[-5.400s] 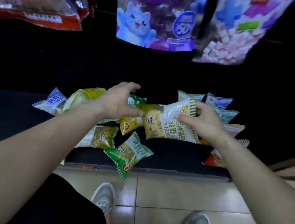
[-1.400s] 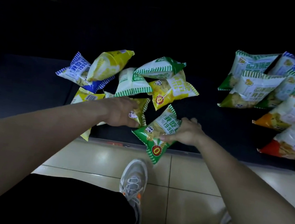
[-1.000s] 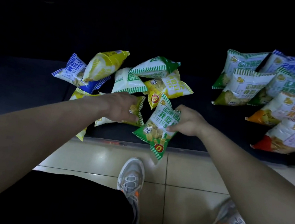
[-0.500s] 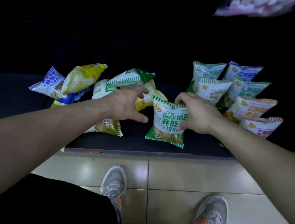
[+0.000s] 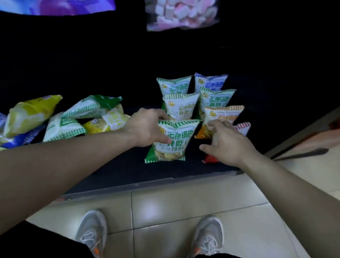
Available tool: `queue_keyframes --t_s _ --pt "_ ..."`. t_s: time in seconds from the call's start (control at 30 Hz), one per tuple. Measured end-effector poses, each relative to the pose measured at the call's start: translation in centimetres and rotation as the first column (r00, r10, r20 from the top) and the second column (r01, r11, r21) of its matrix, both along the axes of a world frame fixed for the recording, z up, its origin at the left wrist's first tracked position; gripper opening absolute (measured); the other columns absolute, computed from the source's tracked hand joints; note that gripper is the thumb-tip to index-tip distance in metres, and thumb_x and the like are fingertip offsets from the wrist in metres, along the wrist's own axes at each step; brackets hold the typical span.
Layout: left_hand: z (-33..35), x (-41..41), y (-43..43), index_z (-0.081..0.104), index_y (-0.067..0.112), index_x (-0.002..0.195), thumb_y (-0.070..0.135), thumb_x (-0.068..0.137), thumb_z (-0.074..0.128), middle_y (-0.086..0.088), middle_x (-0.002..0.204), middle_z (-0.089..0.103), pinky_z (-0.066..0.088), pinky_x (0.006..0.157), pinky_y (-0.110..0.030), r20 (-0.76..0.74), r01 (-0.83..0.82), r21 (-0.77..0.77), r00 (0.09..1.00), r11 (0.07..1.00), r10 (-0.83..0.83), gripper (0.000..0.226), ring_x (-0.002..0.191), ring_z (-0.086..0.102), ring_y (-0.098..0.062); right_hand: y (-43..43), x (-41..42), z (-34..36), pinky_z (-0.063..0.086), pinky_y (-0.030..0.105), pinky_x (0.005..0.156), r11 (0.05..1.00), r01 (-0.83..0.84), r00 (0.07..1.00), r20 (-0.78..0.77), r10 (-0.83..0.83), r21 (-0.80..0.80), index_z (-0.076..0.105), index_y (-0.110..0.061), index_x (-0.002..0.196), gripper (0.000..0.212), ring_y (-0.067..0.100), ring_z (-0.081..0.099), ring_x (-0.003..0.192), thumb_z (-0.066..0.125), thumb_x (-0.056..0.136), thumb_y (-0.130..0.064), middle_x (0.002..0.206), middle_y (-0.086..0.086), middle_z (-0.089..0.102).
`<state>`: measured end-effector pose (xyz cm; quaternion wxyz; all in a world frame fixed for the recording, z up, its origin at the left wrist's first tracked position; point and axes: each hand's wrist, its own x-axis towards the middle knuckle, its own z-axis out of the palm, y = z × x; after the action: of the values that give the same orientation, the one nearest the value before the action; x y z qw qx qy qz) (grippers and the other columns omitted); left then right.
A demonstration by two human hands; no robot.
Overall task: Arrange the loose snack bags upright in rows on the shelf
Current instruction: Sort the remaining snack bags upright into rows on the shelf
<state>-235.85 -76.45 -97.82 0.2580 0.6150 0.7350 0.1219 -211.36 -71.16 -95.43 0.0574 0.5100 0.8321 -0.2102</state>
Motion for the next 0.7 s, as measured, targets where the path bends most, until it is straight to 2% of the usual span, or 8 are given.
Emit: queue_keyframes --t_s 0.1,0.17,0.3,0.43,0.5,0.6,0.7 --pt "-1.3 1.6 3.0 0.053 0.026 0.136 0.050 0.068 0.085 -0.002 0.136 0.057 0.054 0.076 -0.031 -0.027 -0.081 0.018 0.996 0.997 0.082 0.079 0.102 0.062 -0.018 0.8 3.5 -1.2 0.048 0.043 0.096 0.998 0.042 0.998 0.042 -0.040 -0.049 0.036 -0.025 0.147 0.075 0.026 0.050 0.125 0.068 0.085 -0.052 0.144 0.003 0.042" --pt "-2.5 2.5 4.6 0.052 0.023 0.138 0.045 0.071 0.085 -0.005 0.136 0.057 0.048 0.071 -0.029 -0.019 -0.153 0.027 0.988 0.988 0.153 0.078 0.101 0.061 -0.019 1.2 5.1 -1.9 0.049 0.042 0.092 0.996 0.059 0.996 0.065 -0.055 -0.070 0.040 -0.024 0.144 0.072 0.025 0.052 0.120 0.068 0.085 -0.052 0.138 0.003 0.043" --pt "-5.1 3.7 7.5 0.054 0.023 0.136 0.038 0.071 0.087 -0.008 0.142 0.046 0.048 0.085 -0.031 0.036 -0.210 0.016 0.977 0.977 0.210 0.075 0.123 0.052 -0.026 2.0 6.5 -3.0 0.048 0.039 0.093 0.991 0.092 0.994 0.059 -0.087 -0.099 0.041 -0.023 0.146 0.072 0.024 0.052 0.119 0.067 0.086 -0.053 0.134 0.004 0.044" --pt "-6.9 4.7 9.3 0.054 0.024 0.135 0.029 0.072 0.087 -0.009 0.145 0.037 0.046 0.086 -0.031 0.053 -0.206 0.001 0.977 0.979 0.206 0.071 0.126 0.048 -0.029 2.4 6.6 -3.5 0.050 0.041 0.092 0.992 0.076 0.996 0.056 -0.071 -0.101 0.041 -0.026 0.146 0.069 0.023 0.053 0.119 0.064 0.087 -0.051 0.137 0.002 0.042" --pt "-7.6 5.3 9.4 0.053 0.026 0.134 0.030 0.075 0.085 -0.007 0.144 0.041 0.050 0.085 -0.034 -0.010 -0.198 0.014 0.980 0.980 0.198 0.068 0.122 0.052 -0.029 2.4 6.3 -3.7 0.050 0.042 0.093 0.993 0.058 0.997 0.055 -0.052 -0.099 0.042 -0.027 0.145 0.066 0.023 0.051 0.121 0.064 0.087 -0.051 0.137 0.001 0.042" --pt "-8.2 5.8 9.0 0.049 0.030 0.136 0.039 0.079 0.079 -0.005 0.139 0.047 0.055 0.085 -0.046 -0.171 -0.144 0.039 0.974 0.989 0.148 0.065 0.120 0.054 -0.030 2.2 5.8 -3.7 0.049 0.041 0.093 0.994 0.037 0.998 0.055 -0.031 -0.102 0.043 -0.027 0.144 0.065 0.023 0.049 0.123 0.065 0.087 -0.049 0.137 -0.001 0.041" --pt "-7.9 5.9 8.9 0.044 0.029 0.140 0.043 0.082 0.075 -0.006 0.140 0.046 0.054 0.087 -0.047 -0.204 -0.109 0.003 0.973 0.994 0.107 0.067 0.124 0.050 -0.030 2.0 5.4 -3.6 0.049 0.041 0.092 0.995 0.020 0.998 0.059 -0.014 -0.098 0.044 -0.027 0.143 0.065 0.024 0.050 0.122 0.066 0.086 -0.050 0.136 -0.001 0.042"
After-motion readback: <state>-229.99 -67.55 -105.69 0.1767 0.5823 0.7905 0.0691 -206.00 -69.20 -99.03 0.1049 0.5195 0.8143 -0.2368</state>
